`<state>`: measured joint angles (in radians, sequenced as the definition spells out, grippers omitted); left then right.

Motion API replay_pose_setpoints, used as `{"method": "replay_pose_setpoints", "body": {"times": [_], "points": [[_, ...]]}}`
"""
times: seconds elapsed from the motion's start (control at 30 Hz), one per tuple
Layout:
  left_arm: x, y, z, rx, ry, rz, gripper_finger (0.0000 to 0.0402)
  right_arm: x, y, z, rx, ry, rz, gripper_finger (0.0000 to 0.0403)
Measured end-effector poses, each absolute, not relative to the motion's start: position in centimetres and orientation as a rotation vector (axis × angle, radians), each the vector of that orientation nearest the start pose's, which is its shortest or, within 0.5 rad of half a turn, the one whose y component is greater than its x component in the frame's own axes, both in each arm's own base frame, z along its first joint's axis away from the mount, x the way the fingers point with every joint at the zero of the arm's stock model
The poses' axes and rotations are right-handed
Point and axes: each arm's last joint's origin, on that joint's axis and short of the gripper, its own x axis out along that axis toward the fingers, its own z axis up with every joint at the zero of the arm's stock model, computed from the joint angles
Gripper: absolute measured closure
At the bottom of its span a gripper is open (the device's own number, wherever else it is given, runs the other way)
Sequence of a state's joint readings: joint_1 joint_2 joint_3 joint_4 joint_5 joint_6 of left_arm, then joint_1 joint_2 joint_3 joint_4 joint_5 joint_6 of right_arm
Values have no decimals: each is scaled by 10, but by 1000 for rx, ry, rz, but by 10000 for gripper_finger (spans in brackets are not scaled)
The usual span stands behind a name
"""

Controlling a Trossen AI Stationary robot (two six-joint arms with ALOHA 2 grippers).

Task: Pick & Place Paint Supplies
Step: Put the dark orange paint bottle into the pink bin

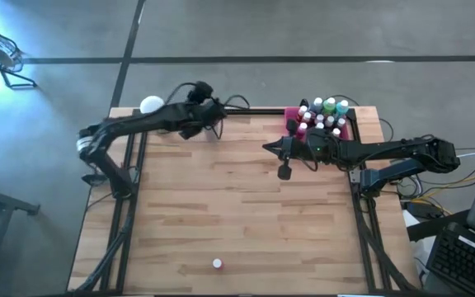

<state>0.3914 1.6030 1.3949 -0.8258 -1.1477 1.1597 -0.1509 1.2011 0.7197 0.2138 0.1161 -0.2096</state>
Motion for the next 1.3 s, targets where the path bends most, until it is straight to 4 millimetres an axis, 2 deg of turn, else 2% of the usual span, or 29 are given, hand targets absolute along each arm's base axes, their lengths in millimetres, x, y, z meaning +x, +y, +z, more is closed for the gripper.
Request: {"method": "replay_pose_setpoints", "body": {"times": [0.07, 0.17, 0.23, 0.3, 0.37, 0.47, 0.6, 0.8, 1.0, 1.13, 1.3], "points": [[277, 137, 324, 1091, 1583, 673, 254, 259, -43, 263, -204, 299, -236, 394], [258, 122, 349, 736, 1209, 637, 253, 258, -43, 261, -206, 303, -235, 394], [245, 115, 362, 417, 971, 544, 252, 258, -43, 261, -205, 305, -235, 394], [235, 108, 366, 113, 779, 403, 252, 258, -43, 261, -204, 305, -235, 394], [231, 99, 360, -53, 657, 208, 253, 258, -43, 261, -197, 304, -236, 394], [232, 83, 337, -110, 545, 9, 259, 258, -43, 261, -183, 302, -238, 394], [230, 60, 298, -76, 501, -77, 269, 258, -43, 260, -177, 304, -238, 394], [220, 21, 256, -57, 424, -225, 275, 257, -42, 256, -178, 351, -233, 394], [212, 1, 220, -76, 353, -301, 275, 257, -42, 256, -167, 352, -235, 394], [206, -8, 200, -168, 390, -334, 259, 255, -42, 252, -118, 389, -240, 394], [200, -22, 186, -229, 401, -388, 206, 252, -42, 245, -83, 463, -264, 394]]}}
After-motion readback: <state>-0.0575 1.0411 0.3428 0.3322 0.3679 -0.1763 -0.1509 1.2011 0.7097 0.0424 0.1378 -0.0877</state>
